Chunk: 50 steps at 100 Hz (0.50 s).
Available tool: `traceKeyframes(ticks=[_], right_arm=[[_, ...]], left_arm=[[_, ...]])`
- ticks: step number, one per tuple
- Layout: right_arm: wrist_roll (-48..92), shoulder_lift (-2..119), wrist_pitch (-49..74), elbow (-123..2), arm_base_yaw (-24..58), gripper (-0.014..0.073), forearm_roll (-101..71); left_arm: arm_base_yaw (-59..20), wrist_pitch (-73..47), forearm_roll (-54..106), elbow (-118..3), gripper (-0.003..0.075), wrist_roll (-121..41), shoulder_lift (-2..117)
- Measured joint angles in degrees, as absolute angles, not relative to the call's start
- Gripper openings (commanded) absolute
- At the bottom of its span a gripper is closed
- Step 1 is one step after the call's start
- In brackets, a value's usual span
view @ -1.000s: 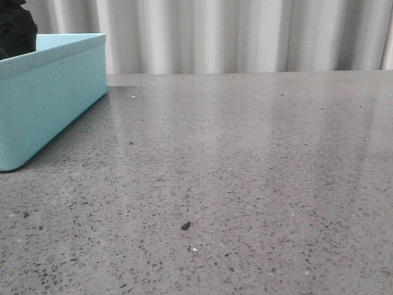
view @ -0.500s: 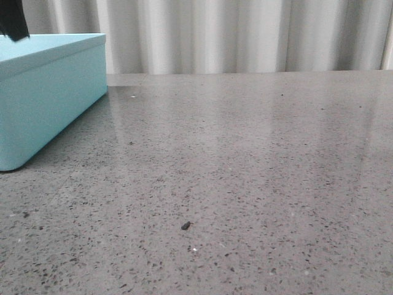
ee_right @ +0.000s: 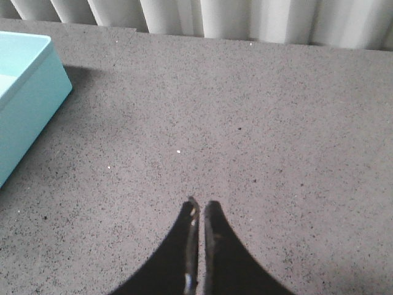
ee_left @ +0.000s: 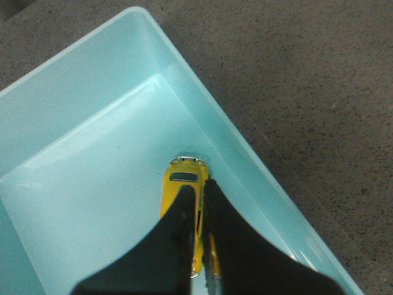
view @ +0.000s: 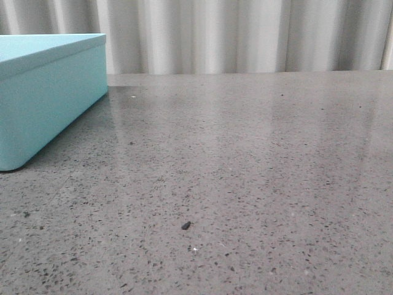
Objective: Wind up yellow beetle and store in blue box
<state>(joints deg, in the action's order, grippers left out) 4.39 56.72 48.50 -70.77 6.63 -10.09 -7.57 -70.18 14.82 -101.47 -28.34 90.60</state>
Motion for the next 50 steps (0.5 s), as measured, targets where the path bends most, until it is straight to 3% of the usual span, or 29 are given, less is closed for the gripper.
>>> traceKeyframes(ticks=[23, 50], right_arm=[[4.39, 55.83, 47.62, -69.12, 6.63, -0.0061, -9.06], [4.49, 48.13, 37.54, -58.29, 6.63, -0.0061, -6.93]], left_arm=[[-7.57, -70.16, 18.23, -101.12, -0.0021, -28.22, 86.39], [-7.57, -65.80, 20.16, -96.94, -0.0021, -28.22, 77.48]])
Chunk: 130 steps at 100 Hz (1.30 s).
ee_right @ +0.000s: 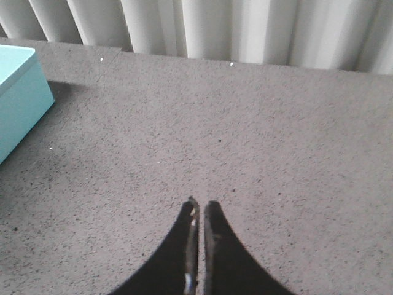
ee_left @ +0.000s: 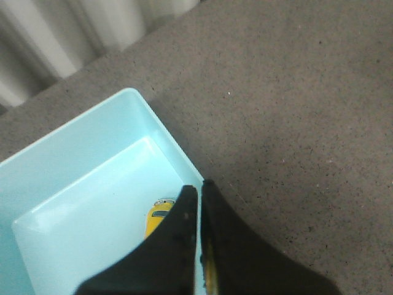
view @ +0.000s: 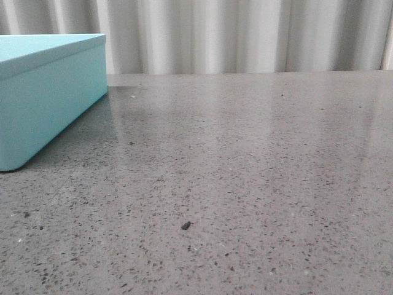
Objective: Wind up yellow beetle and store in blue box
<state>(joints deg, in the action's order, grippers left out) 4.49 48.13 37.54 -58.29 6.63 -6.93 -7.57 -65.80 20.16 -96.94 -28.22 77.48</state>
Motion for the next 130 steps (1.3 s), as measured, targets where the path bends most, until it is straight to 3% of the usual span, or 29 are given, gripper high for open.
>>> traceKeyframes(ticks=[27, 81, 105, 130], right_arm=[[4.50, 40.44, 28.62, -47.50, 6.63, -0.0061, -2.92], [4.50, 30.28, 6.34, -28.39, 6.63, -0.0061, -0.59], [4.50, 24.51, -6.63, -19.17, 6.63, -0.0061, -0.59], [4.50, 19.79, -7.27, -14.60, 6.63, -0.0061, -0.85]], left_arm=[[-7.57, -59.47, 20.51, -83.03, -0.0021, -28.22, 64.05], [-7.57, -33.69, 21.38, -40.57, -0.0021, -28.22, 26.17], [-7.57, -31.01, 21.83, -31.33, -0.0021, -28.22, 14.80], [-7.57, -30.75, 25.27, -25.66, -0.0021, -28.22, 6.94]])
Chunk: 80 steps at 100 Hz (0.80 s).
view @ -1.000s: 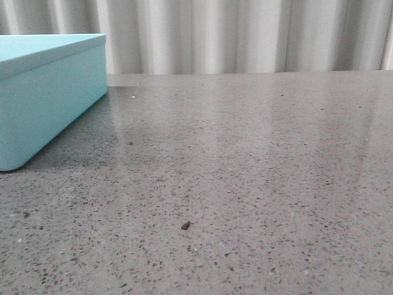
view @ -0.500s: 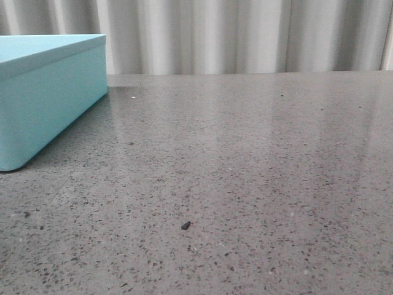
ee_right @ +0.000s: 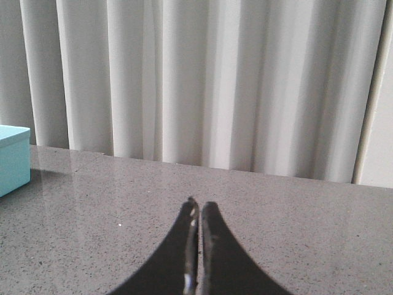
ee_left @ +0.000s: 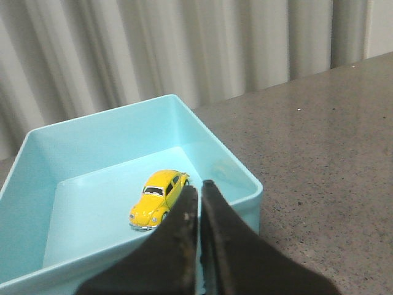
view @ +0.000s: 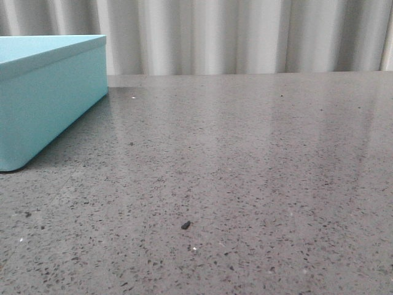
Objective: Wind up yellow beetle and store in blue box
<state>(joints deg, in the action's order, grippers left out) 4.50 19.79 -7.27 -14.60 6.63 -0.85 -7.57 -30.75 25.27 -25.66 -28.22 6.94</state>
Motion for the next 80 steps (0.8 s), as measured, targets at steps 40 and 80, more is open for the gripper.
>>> traceKeyframes(ticks=[40, 80], right_arm=[[4.50, 14.82, -7.75, -9.94, 6.63, -0.0061, -0.85], [4.50, 14.74, -7.36, -9.94, 6.63, -0.0061, -0.89]], left_arm=[[-7.57, -30.41, 25.74, -20.51, -0.0021, -28.22, -0.21], [-7.57, -30.41, 25.74, -20.40, -0.0021, -28.22, -0.21]])
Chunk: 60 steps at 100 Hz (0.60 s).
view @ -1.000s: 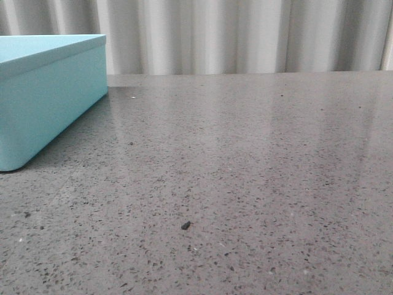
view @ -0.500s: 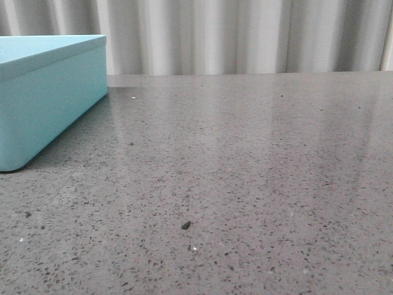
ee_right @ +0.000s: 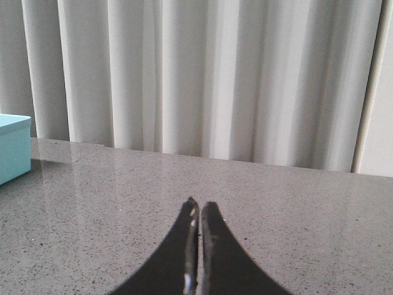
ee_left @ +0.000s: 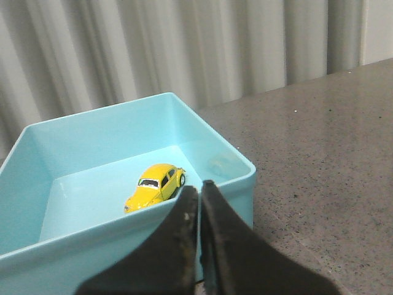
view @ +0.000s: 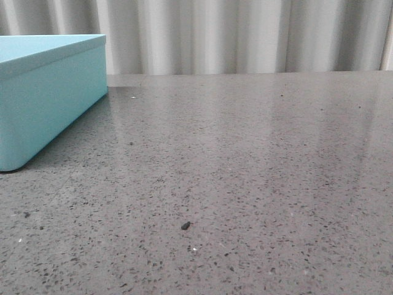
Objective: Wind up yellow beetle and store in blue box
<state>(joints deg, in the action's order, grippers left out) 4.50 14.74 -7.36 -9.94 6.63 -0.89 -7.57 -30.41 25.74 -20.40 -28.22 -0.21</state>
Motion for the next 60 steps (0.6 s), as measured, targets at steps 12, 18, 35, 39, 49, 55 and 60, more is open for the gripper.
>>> traceKeyframes(ticks=[12, 18, 35, 39, 49, 55, 60], right_arm=[[4.50, 14.74, -7.36, -9.94, 6.63, -0.0061, -0.89], [4.50, 14.74, -7.36, -9.94, 6.63, -0.0061, -0.89], [4.50, 14.74, -7.36, -9.94, 6.63, -0.0061, -0.89], [4.50, 14.74, -7.36, -9.94, 6.63, -0.0061, -0.89], [4.50, 14.74, -7.36, -9.94, 6.63, -0.0061, -0.89], [4.50, 14.74, -7.36, -9.94, 6.63, -0.0061, -0.89], [4.50, 14.74, -7.36, -9.94, 6.63, -0.0061, -0.89]], left_arm=[[-7.57, -30.41, 25.74, -20.40, -0.0021, -28.22, -0.21], [-7.57, -30.41, 25.74, -20.40, -0.0021, -28.22, -0.21], [-7.57, -30.41, 25.74, -20.25, -0.0021, -28.22, -0.21], [-7.57, -30.29, 25.74, -20.02, -0.0021, -28.22, -0.21], [-7.57, -29.73, 25.31, -18.53, -0.0021, -28.22, -0.21], [-7.57, -27.49, 23.53, -17.09, -0.0021, -28.22, -0.21], [-7.57, -24.35, 20.28, -15.63, -0.0021, -28.12, -0.21]])
